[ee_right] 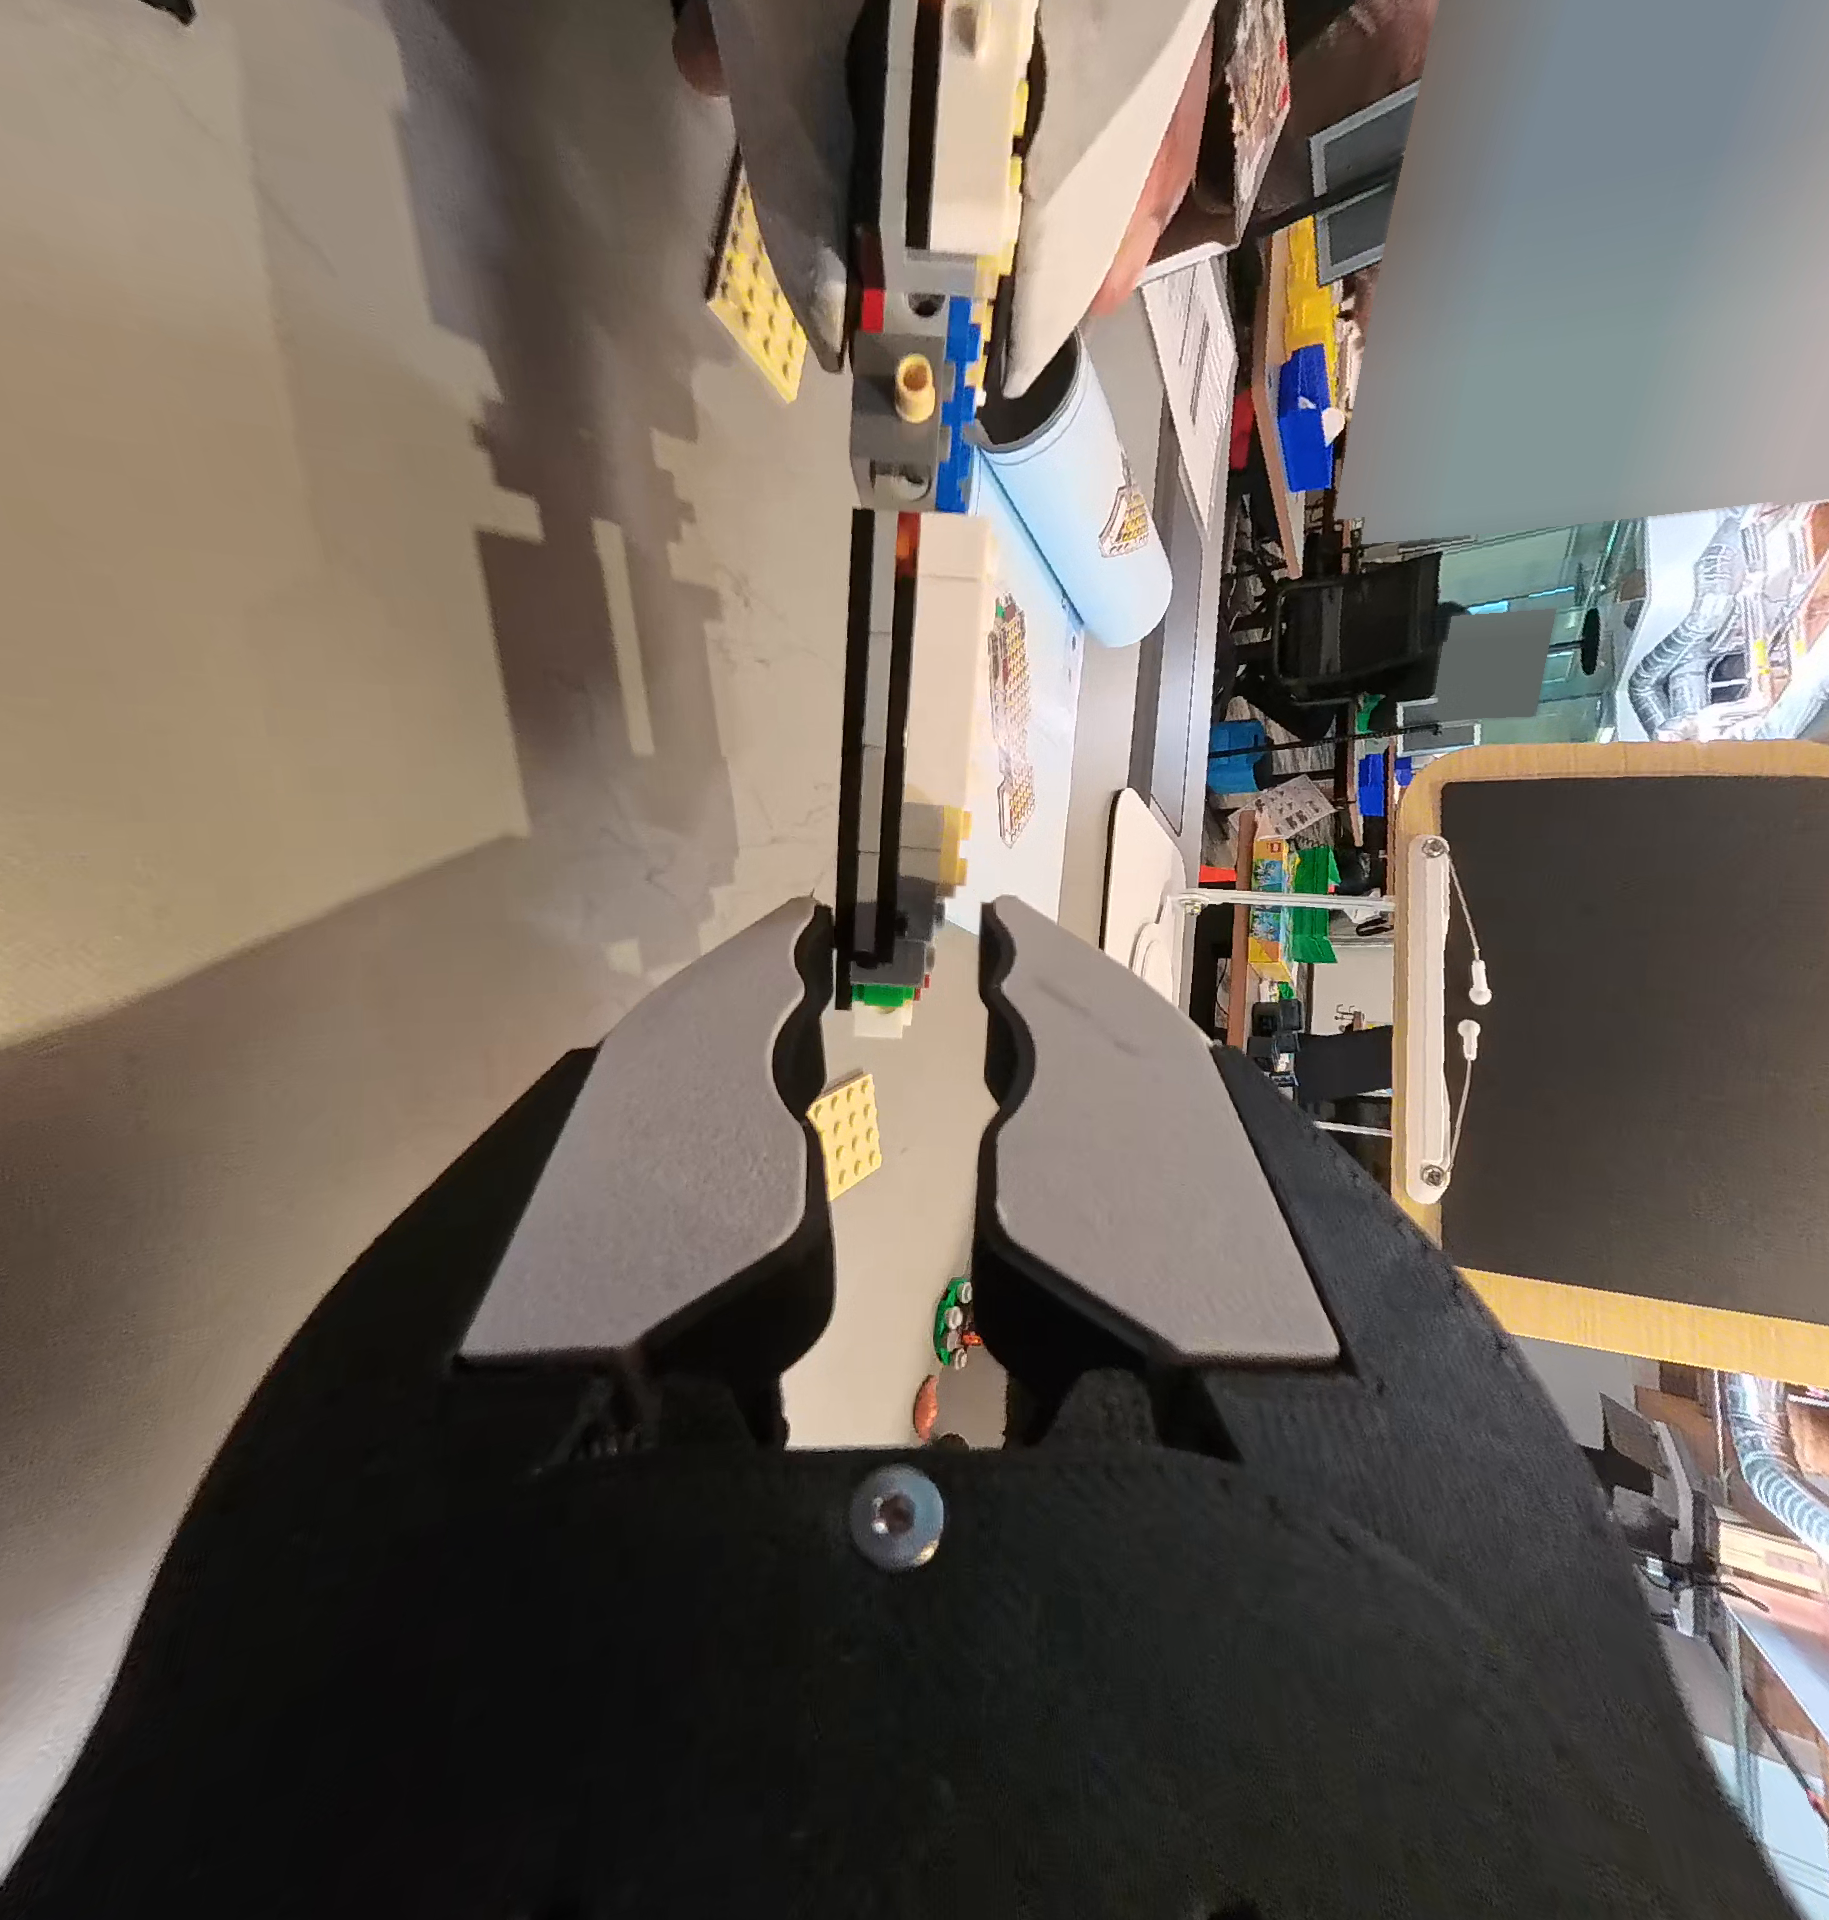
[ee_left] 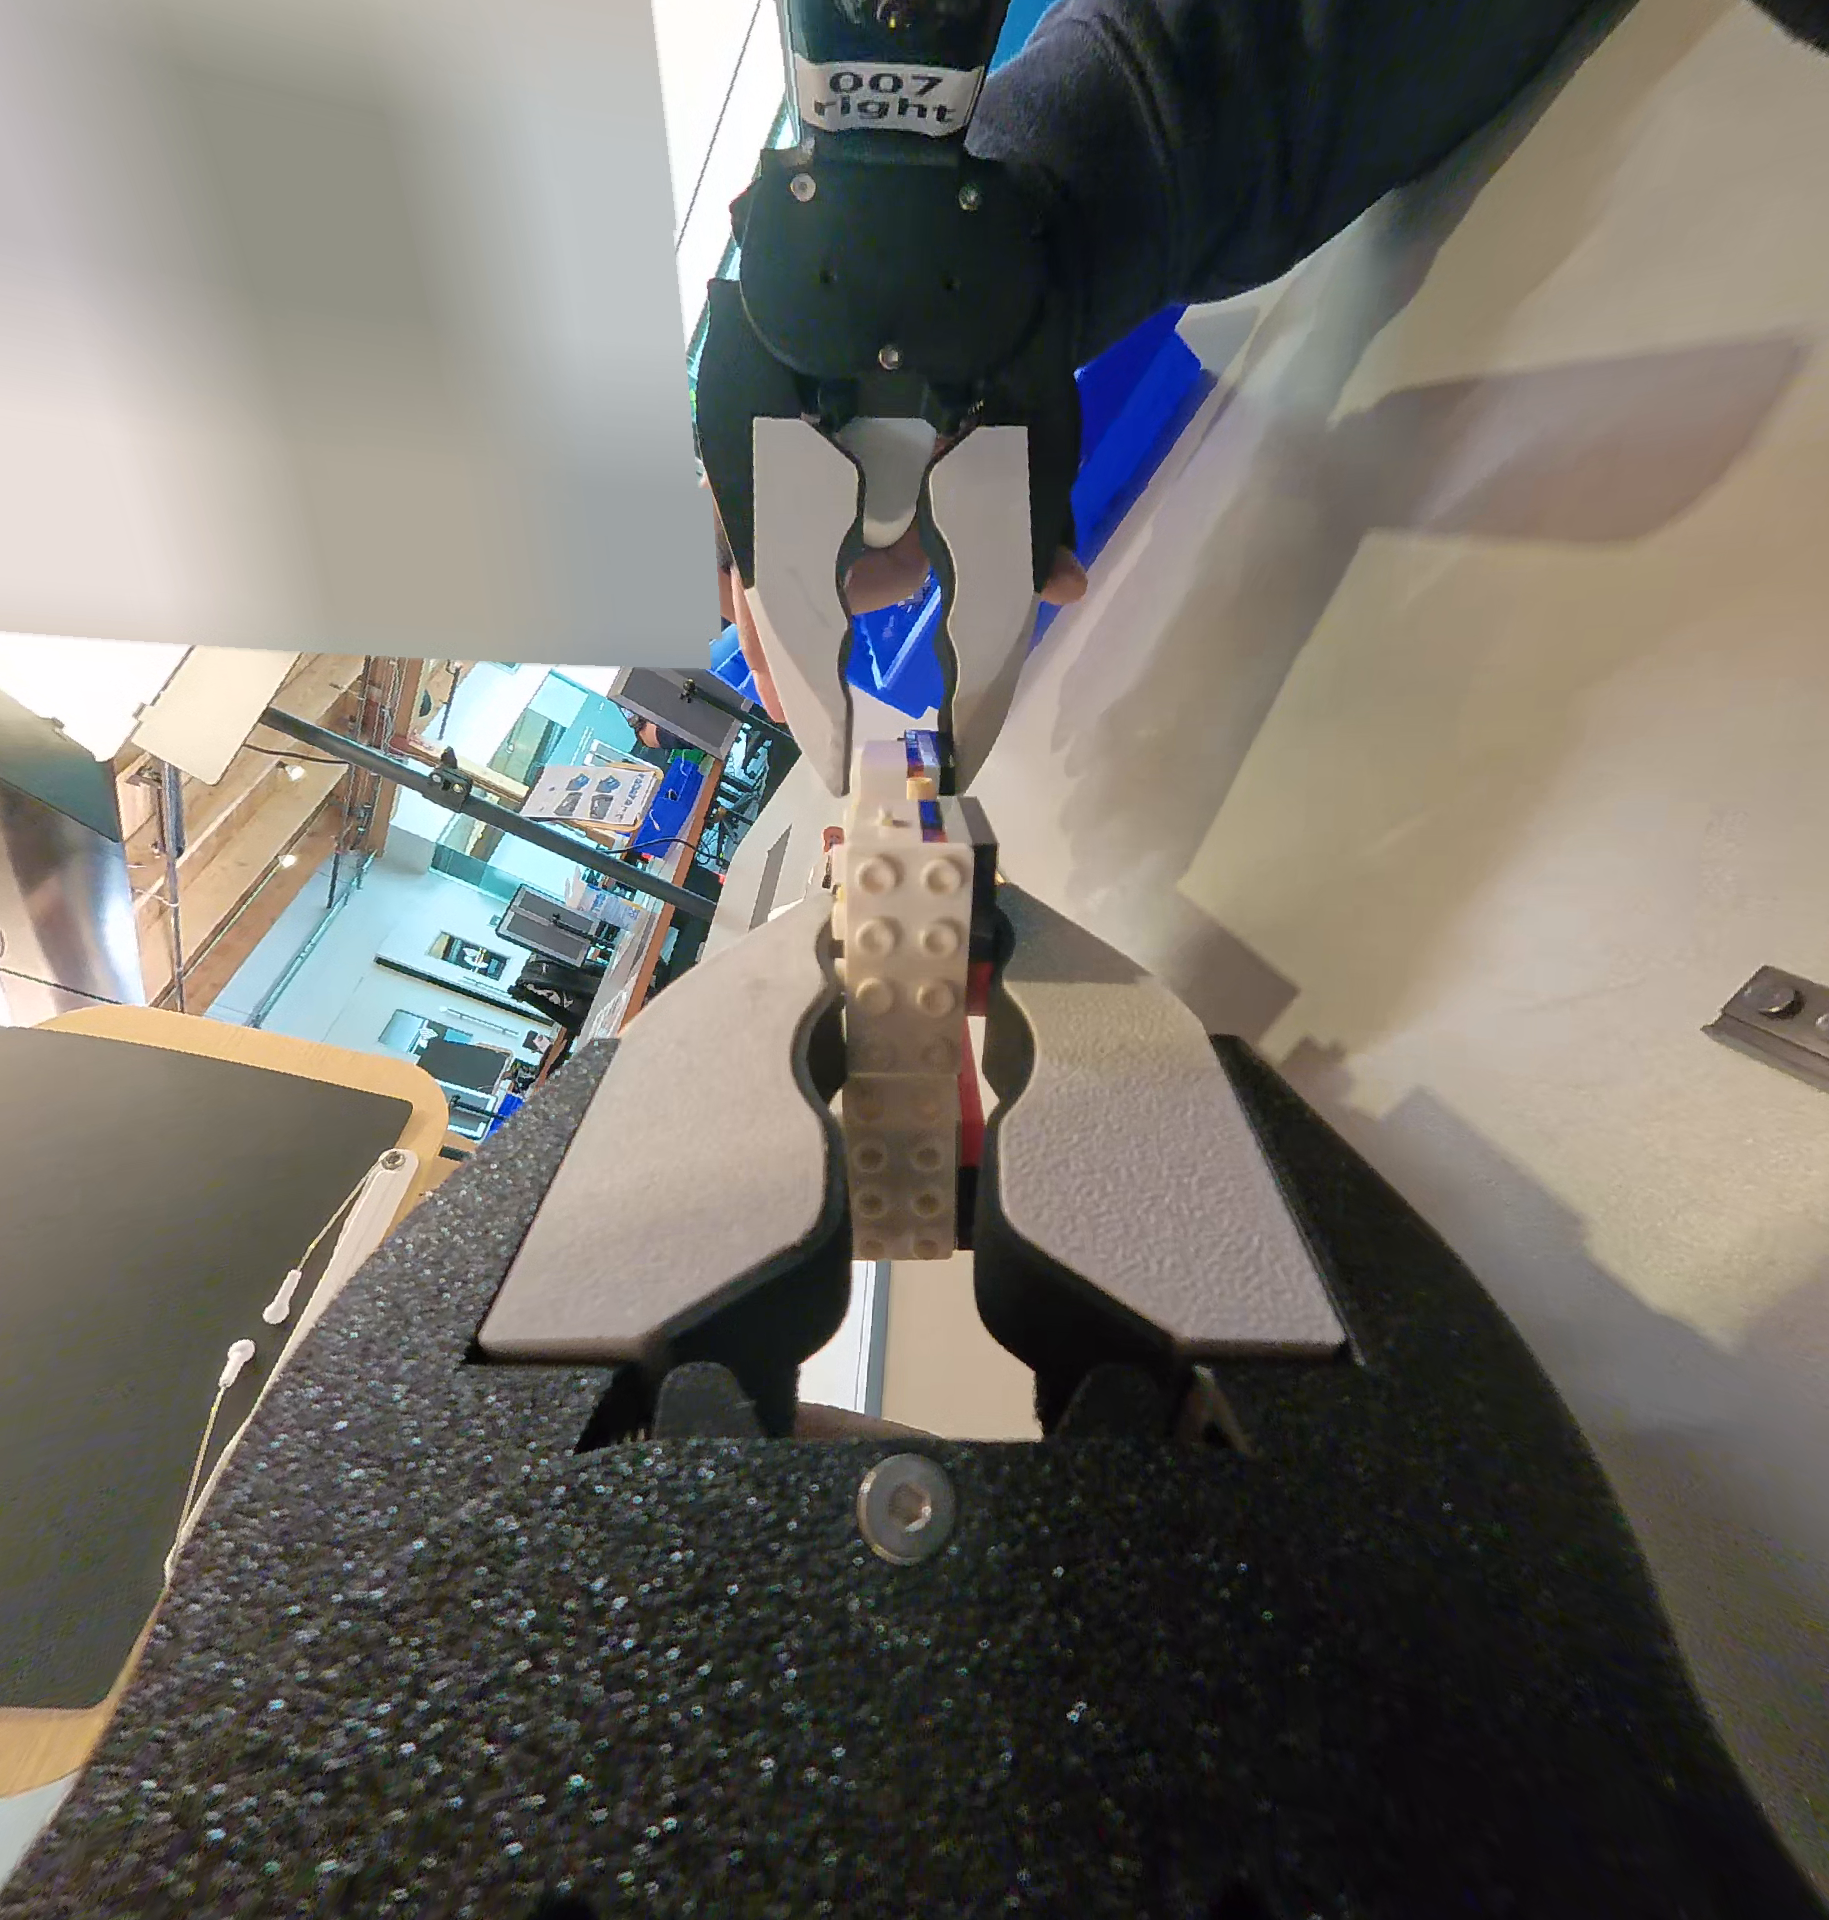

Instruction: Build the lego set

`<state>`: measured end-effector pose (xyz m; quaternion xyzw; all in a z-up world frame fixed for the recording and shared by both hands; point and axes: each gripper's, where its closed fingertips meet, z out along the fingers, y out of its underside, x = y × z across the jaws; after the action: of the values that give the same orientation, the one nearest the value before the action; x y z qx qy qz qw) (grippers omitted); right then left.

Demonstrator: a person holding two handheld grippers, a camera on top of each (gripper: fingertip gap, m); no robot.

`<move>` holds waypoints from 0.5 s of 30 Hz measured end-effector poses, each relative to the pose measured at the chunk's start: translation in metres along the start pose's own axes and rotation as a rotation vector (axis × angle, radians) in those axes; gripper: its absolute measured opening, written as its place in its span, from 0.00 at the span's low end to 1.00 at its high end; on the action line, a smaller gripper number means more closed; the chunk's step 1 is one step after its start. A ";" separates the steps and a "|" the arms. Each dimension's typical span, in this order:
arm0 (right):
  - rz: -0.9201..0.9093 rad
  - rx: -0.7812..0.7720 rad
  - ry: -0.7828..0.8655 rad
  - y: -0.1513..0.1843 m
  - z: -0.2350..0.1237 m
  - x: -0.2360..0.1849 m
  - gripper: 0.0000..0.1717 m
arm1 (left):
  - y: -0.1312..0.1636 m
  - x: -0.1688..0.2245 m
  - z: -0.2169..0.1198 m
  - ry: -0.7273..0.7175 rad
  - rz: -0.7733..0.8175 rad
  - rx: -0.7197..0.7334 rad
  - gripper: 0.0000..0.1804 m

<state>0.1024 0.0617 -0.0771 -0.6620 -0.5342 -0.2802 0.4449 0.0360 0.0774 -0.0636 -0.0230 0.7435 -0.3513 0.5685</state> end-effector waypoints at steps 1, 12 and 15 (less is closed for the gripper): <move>0.003 0.002 0.000 0.000 0.000 0.000 0.16 | 0.000 -0.001 0.000 -0.001 -0.001 0.001 0.12; 0.053 0.025 0.012 0.005 -0.002 0.003 0.17 | 0.001 -0.003 0.002 -0.017 -0.034 0.004 0.12; 0.090 0.045 0.028 0.007 -0.003 0.006 0.18 | 0.001 -0.008 0.002 -0.032 -0.053 0.013 0.12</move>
<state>0.1115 0.0615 -0.0724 -0.6711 -0.5040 -0.2568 0.4792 0.0408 0.0805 -0.0579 -0.0445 0.7312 -0.3704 0.5711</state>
